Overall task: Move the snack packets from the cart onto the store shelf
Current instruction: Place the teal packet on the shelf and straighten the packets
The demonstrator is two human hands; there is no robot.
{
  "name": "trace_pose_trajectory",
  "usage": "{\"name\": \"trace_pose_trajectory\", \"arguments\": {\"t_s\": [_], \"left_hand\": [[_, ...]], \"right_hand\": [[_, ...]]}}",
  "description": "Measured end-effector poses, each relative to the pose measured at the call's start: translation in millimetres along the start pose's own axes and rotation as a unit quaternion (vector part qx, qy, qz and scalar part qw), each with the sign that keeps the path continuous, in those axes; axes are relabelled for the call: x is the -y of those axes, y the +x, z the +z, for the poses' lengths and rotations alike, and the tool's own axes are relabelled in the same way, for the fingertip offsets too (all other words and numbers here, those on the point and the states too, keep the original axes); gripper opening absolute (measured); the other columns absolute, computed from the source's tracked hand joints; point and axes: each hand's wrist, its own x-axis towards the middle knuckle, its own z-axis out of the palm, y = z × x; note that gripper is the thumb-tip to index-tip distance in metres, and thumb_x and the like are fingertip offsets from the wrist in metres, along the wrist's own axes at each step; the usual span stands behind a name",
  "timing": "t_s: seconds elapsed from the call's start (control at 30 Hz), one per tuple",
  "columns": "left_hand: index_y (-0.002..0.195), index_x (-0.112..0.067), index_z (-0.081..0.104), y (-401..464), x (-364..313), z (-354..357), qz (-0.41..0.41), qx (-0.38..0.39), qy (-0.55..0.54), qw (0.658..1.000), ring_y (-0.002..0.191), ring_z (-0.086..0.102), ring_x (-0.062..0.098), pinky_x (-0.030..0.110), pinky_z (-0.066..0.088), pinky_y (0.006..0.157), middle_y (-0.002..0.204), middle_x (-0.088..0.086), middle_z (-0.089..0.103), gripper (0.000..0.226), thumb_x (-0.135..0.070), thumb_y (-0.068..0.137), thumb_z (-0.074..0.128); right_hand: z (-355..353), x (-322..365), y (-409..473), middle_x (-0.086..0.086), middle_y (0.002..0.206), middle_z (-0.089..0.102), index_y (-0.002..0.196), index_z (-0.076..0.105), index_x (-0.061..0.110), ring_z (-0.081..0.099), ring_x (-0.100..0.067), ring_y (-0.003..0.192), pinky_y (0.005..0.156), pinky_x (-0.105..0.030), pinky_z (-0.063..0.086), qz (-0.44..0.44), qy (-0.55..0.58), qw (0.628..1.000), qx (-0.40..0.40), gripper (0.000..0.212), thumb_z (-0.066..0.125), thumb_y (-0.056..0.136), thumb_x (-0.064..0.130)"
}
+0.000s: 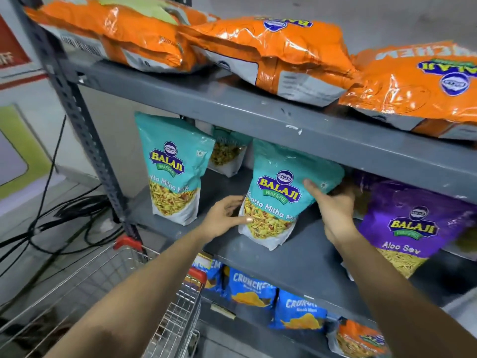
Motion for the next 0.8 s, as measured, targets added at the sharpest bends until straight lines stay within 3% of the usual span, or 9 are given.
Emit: {"name": "trace_pose_trajectory", "arguments": {"t_s": [0.1,0.17,0.23,0.3,0.37,0.47,0.6,0.8], "left_hand": [[0.098,-0.011,0.069,-30.8,23.6,-7.6,0.023,-0.131,-0.008,0.991,0.093,0.064,-0.006,0.031,0.048,0.099,0.103,0.002,0.070,0.031,-0.008,0.071,0.084],[0.076,-0.012,0.065,-53.2,38.6,-18.0,0.040,-0.248,0.003,0.968,0.077,0.067,0.007,0.041,0.055,0.082,0.083,0.009,0.068,0.022,-0.012,0.069,0.086],[0.077,-0.017,0.052,-71.1,48.9,-34.6,0.063,-0.367,0.053,0.927,0.079,0.062,0.026,0.049,0.055,0.074,0.086,0.010,0.057,0.041,-0.025,0.062,0.090],[0.092,-0.020,0.046,-79.3,50.5,-53.5,0.077,-0.437,0.138,0.886,0.095,0.053,0.030,0.049,0.051,0.082,0.101,0.004,0.048,0.067,-0.042,0.050,0.092],[0.121,-0.015,0.042,-75.5,47.9,-72.0,0.060,-0.431,0.176,0.883,0.121,0.045,0.032,0.047,0.041,0.103,0.127,0.010,0.045,0.100,-0.053,0.042,0.091],[0.149,-0.023,0.015,-57.5,45.4,-88.4,0.030,-0.373,0.149,0.915,0.145,0.025,0.026,0.044,0.023,0.119,0.156,0.009,0.026,0.140,-0.049,0.037,0.095],[0.151,-0.025,0.012,-43.1,41.4,-85.1,0.017,-0.393,0.117,0.912,0.142,0.031,0.026,0.049,0.029,0.118,0.154,0.006,0.029,0.137,-0.027,0.044,0.097],[0.151,-0.024,0.014,-45.0,44.5,-79.2,0.032,-0.416,0.109,0.902,0.140,0.033,0.025,0.043,0.030,0.117,0.151,0.005,0.032,0.135,-0.026,0.045,0.097]], "right_hand": [[-4.2,-32.4,-13.4,0.003,0.113,0.066,0.127,0.045,0.010,0.067,0.007,0.092,0.074,-0.011,0.053,0.072,-0.031,0.989,0.128,0.067,0.077,0.072,-0.009],[-4.4,-55.0,-23.5,0.006,0.116,0.063,0.127,0.043,0.015,0.064,0.011,0.094,0.074,-0.008,0.052,0.103,-0.049,0.977,0.181,0.071,0.076,0.070,-0.012],[-4.2,-76.2,-34.4,0.008,0.118,0.063,0.123,0.045,0.023,0.063,0.002,0.105,0.079,-0.012,0.053,0.133,-0.062,0.965,0.216,0.076,0.085,0.063,0.000],[-3.7,-94.7,-44.4,0.005,0.125,0.065,0.128,0.045,0.026,0.062,-0.011,0.117,0.096,-0.030,0.053,0.153,-0.086,0.958,0.226,0.096,0.097,0.047,0.027],[-0.4,-107.0,-51.2,0.005,0.130,0.063,0.133,0.044,0.028,0.060,-0.014,0.121,0.103,-0.041,0.048,0.152,-0.095,0.959,0.219,0.110,0.098,0.038,0.039],[8.3,-111.4,-57.2,0.007,0.128,0.064,0.131,0.047,0.030,0.061,-0.012,0.118,0.101,-0.040,0.050,0.142,-0.108,0.965,0.194,0.106,0.098,0.039,0.035],[10.1,-110.9,-61.5,0.008,0.125,0.066,0.129,0.051,0.029,0.062,-0.011,0.117,0.100,-0.040,0.052,0.135,-0.119,0.967,0.179,0.101,0.098,0.040,0.032],[5.2,-112.1,-75.5,0.006,0.120,0.069,0.123,0.053,0.029,0.064,-0.014,0.113,0.097,-0.041,0.054,0.156,-0.136,0.958,0.200,0.102,0.099,0.033,0.040]]}}
